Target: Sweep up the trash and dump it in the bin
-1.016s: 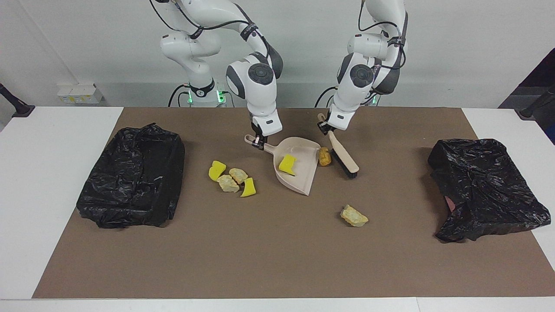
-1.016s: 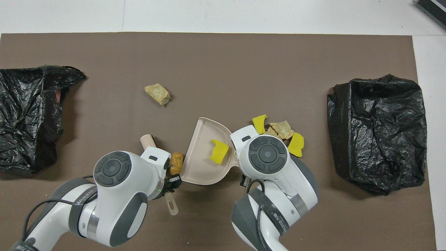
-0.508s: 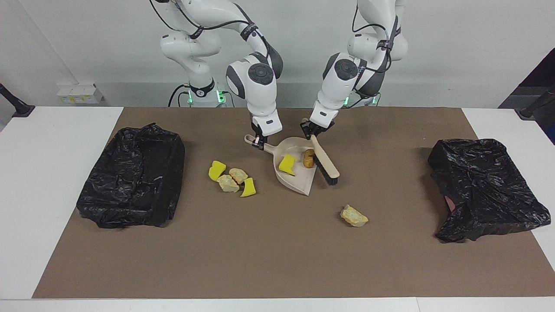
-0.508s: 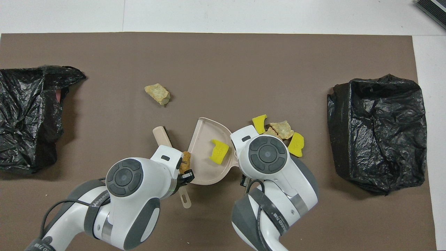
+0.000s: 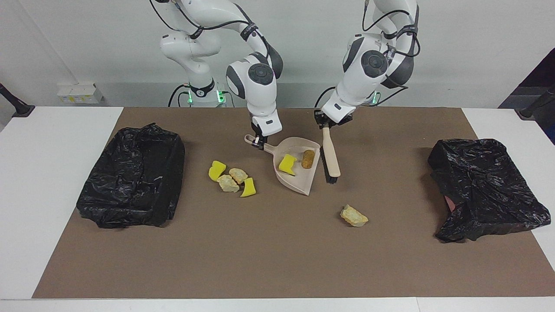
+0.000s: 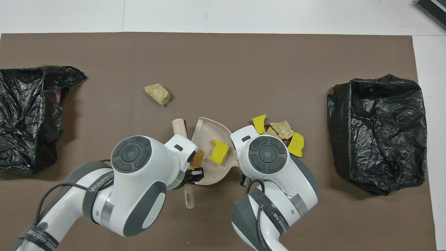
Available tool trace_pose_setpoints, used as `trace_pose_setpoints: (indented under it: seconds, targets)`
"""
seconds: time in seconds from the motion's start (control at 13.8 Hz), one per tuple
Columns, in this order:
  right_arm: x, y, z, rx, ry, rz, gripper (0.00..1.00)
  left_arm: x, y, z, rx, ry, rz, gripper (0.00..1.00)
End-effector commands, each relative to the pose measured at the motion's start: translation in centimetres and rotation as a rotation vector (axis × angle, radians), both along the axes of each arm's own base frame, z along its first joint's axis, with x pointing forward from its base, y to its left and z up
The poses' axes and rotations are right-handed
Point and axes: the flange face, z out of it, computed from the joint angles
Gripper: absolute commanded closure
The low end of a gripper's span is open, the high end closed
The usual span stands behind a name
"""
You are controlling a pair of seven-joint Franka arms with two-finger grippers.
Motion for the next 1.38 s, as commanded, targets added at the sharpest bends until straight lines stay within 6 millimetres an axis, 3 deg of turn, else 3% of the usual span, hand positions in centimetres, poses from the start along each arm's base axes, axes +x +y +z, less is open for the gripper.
trace_pose_setpoints:
  seconds: [0.0, 0.15, 0.36, 0.51, 0.58, 0.87, 1.09, 1.31]
  targets:
    - [0.0, 0.4, -0.2, 0.016, 0.011, -0.055, 1.00, 2.0, 2.9, -0.2, -0.016, -0.028, -0.082, 1.00]
    - [0.1, 0.5, -0.1, 0.023, -0.003, -0.102, 1.00, 4.6, 5.7, -0.6, 0.032, -0.092, -0.201, 1.00]
    - [0.5, 0.9, 0.0, 0.033, -0.006, -0.140, 1.00, 10.8, 8.8, -1.8, 0.130, -0.159, -0.460, 1.00]
    - [1.3, 1.5, 0.3, 0.049, -0.013, -0.177, 1.00, 13.5, 11.8, -3.1, 0.148, -0.192, -0.460, 1.00]
    - [1.4, 1.7, 0.5, 0.061, -0.026, -0.190, 1.00, 14.4, 12.5, -4.2, 0.149, -0.223, -0.463, 1.00]
    - [1.7, 2.9, -0.9, 0.081, -0.024, -0.179, 1.00, 19.2, 17.1, -7.3, 0.264, -0.250, -0.614, 1.00]
    - [1.7, 2.9, -0.9, 0.081, -0.022, -0.180, 1.00, 19.1, 17.1, -8.2, 0.271, -0.218, -0.701, 1.00]
    - [1.7, 2.9, -0.9, 0.081, -0.022, -0.183, 1.00, 15.9, 16.1, -10.2, 0.249, -0.157, -0.753, 1.00]
